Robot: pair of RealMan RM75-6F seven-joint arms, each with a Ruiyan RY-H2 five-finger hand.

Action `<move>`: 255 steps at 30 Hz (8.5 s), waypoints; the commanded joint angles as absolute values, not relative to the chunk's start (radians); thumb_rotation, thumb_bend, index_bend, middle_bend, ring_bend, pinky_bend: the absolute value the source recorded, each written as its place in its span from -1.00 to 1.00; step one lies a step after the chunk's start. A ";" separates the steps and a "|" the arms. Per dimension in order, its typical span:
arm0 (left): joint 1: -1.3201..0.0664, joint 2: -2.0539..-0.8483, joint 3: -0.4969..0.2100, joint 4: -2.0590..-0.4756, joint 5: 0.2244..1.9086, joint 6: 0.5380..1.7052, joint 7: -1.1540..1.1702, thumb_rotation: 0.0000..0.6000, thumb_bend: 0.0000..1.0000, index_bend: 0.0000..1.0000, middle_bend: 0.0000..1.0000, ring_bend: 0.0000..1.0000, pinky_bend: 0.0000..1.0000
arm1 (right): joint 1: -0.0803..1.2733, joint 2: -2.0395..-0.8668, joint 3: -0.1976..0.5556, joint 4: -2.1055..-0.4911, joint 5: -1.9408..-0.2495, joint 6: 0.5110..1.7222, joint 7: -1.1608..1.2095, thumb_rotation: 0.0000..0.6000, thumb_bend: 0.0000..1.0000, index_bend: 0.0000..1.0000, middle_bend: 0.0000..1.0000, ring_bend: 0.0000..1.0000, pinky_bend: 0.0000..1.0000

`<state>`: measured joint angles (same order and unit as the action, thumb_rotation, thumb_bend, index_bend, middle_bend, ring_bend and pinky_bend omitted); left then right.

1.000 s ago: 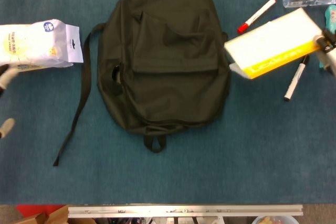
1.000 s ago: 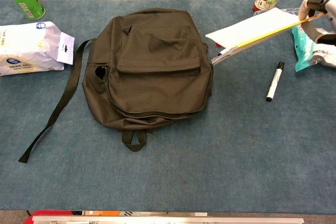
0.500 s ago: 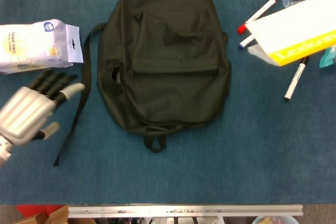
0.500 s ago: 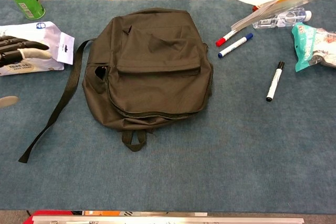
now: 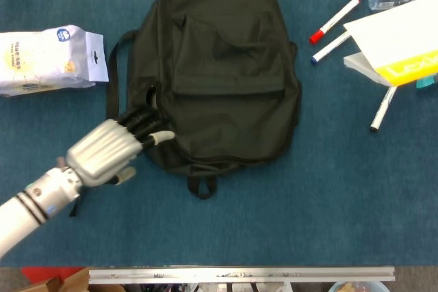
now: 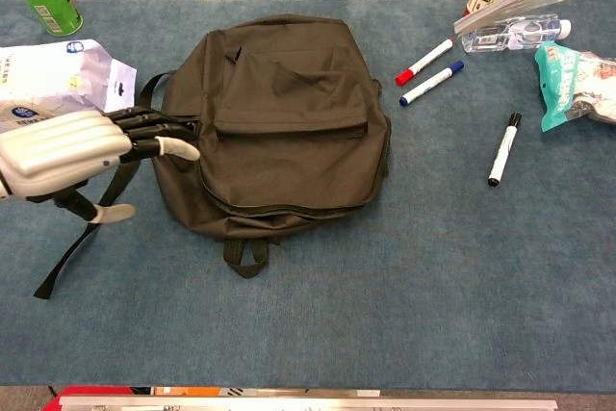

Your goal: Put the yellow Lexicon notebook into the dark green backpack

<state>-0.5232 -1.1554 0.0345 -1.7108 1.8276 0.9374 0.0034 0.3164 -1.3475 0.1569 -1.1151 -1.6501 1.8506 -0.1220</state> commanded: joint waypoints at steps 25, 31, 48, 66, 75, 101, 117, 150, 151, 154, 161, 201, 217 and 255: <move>-0.668 -1.421 -0.006 -1.498 1.605 0.777 0.171 1.00 -0.49 -0.68 -0.79 -0.87 -0.89 | 0.276 -1.344 0.168 -1.129 -1.668 1.860 -0.098 1.00 -0.26 0.74 0.48 0.33 0.41; -0.689 -1.464 -0.018 -1.486 1.561 0.766 0.148 1.00 -0.49 -0.62 -0.76 -0.87 -0.88 | 0.272 -1.345 0.173 -1.124 -1.666 1.860 -0.090 1.00 -0.26 0.74 0.48 0.33 0.41; -0.730 -1.579 -0.061 -1.435 1.445 0.779 0.173 1.00 -0.40 -0.16 -0.59 -0.71 -0.87 | 0.258 -1.345 0.188 -1.103 -1.653 1.862 -0.054 1.00 -0.26 0.75 0.49 0.34 0.42; -0.691 -1.581 -0.114 -1.528 1.318 0.844 0.000 1.00 -0.24 0.38 -0.24 -0.44 -0.75 | 0.246 -1.316 0.177 -1.142 -1.680 1.872 -0.015 1.00 -0.26 0.77 0.50 0.35 0.43; -0.689 -1.450 -0.195 -1.689 1.166 0.770 -0.199 1.00 -0.24 0.37 -0.21 -0.43 -0.72 | 0.236 -1.292 0.119 -1.229 -1.776 1.895 0.035 1.00 -0.26 0.78 0.51 0.36 0.45; -0.725 -1.290 -0.332 -1.854 0.786 0.645 -0.444 1.00 -0.24 0.27 -0.20 -0.43 -0.70 | 0.286 -1.387 0.002 -1.363 -2.023 1.841 0.098 1.00 -0.26 0.81 0.53 0.38 0.48; -0.772 -1.263 -0.337 -1.879 0.677 0.647 -0.419 1.00 -0.24 0.26 -0.21 -0.43 -0.70 | 0.435 -1.606 0.038 -1.253 -2.059 1.677 0.059 1.00 -0.26 0.81 0.54 0.39 0.48; -0.735 -1.143 -0.351 -1.916 0.688 0.579 -0.477 1.00 -0.24 0.26 -0.23 -0.43 -0.70 | 0.600 -1.860 0.038 -0.874 -1.981 1.510 -0.375 1.00 -0.17 0.95 0.65 0.50 0.58; -0.732 -1.141 -0.350 -1.916 0.693 0.575 -0.481 1.00 -0.24 0.26 -0.23 -0.43 -0.70 | 0.590 -1.848 0.032 -0.895 -1.969 1.489 -0.410 1.00 -0.17 0.96 0.66 0.50 0.59; -0.728 -1.138 -0.348 -1.914 0.703 0.566 -0.487 1.00 -0.24 0.26 -0.24 -0.43 -0.70 | 0.576 -1.817 0.027 -0.959 -1.938 1.432 -0.505 1.00 -0.18 0.97 0.67 0.52 0.60; -0.717 -1.131 -0.346 -1.921 0.726 0.558 -0.500 1.00 -0.24 0.25 -0.24 -0.43 -0.70 | 0.568 -1.780 0.015 -1.104 -1.894 1.308 -0.712 1.00 -0.18 0.99 0.71 0.56 0.66; -0.715 -1.092 -0.343 -1.974 0.751 0.551 -0.533 1.00 -0.24 0.21 -0.28 -0.43 -0.70 | 0.555 -1.869 0.100 -1.254 -1.715 1.154 -1.264 1.00 -0.03 1.00 0.87 0.77 0.84; -0.725 -1.078 -0.338 -1.992 0.735 0.551 -0.536 1.00 -0.24 0.19 -0.29 -0.43 -0.70 | 0.570 -1.932 0.097 -1.198 -1.697 1.147 -1.341 1.00 -0.03 1.00 0.87 0.77 0.84; -0.722 -1.040 -0.323 -2.018 0.742 0.534 -0.547 1.00 -0.25 0.16 -0.34 -0.44 -0.70 | 0.618 -1.931 0.131 -1.203 -1.565 1.097 -1.202 1.00 -0.75 0.19 0.21 0.15 0.37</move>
<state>-0.7219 -1.0401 -0.3229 -2.0178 0.7418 0.5341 -0.5469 0.6205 -1.9426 0.1278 -1.1851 -1.5777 1.1023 -1.1929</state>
